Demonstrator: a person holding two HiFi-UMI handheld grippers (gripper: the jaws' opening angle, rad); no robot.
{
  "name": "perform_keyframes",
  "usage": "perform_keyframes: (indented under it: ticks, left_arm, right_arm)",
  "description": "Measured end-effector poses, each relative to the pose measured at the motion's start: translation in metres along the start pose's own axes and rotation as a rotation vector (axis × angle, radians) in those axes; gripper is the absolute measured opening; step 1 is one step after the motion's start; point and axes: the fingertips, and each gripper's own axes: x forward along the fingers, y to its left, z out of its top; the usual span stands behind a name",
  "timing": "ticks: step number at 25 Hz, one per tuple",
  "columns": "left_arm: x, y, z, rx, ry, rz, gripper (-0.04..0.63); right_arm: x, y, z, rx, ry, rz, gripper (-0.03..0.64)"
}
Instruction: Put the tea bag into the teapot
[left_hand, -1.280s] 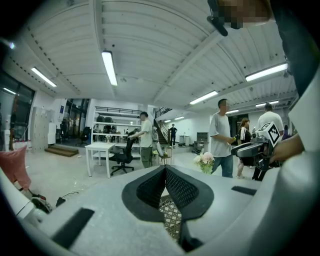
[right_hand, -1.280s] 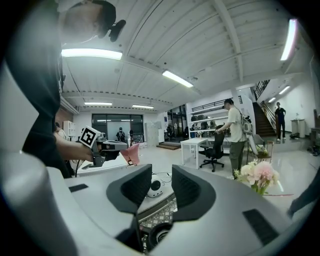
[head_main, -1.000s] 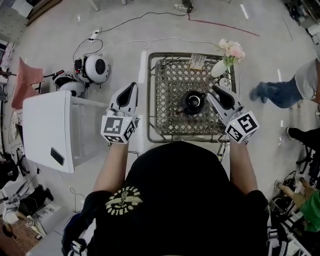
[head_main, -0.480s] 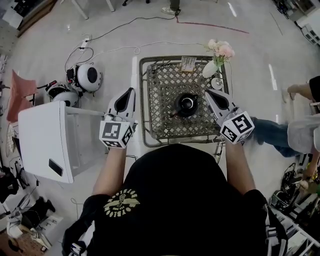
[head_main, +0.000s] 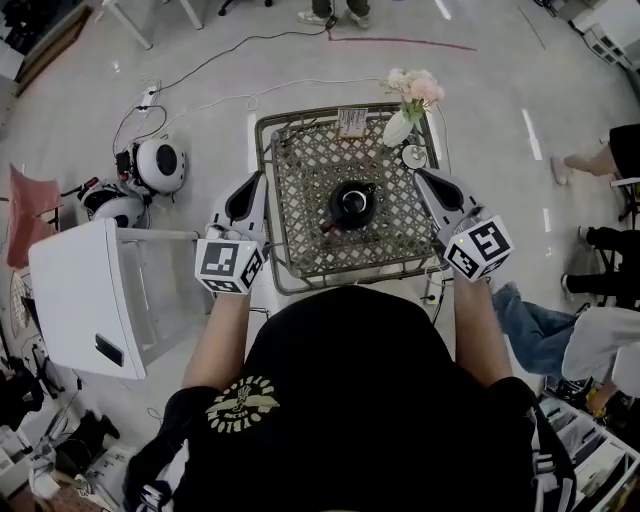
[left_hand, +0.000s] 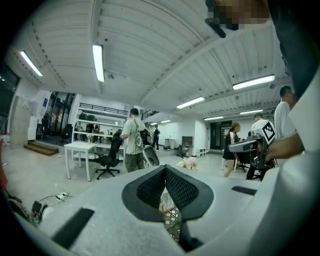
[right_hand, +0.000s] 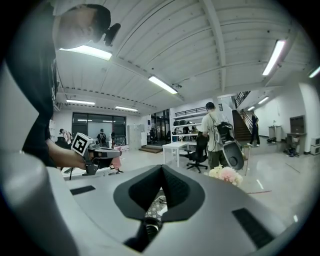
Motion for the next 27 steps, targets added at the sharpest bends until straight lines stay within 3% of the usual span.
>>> perform_keyframes:
  ticks: [13, 27]
  left_arm:
    - [0.043, -0.071, 0.011, 0.020, 0.013, -0.009, -0.003]
    - [0.051, -0.131, 0.022, 0.022, 0.014, 0.126, -0.003]
  right_arm:
    - [-0.068, -0.061, -0.008, 0.008, -0.011, -0.030, 0.009]
    - [-0.107, -0.113, -0.010, 0.015, -0.022, 0.094, 0.009]
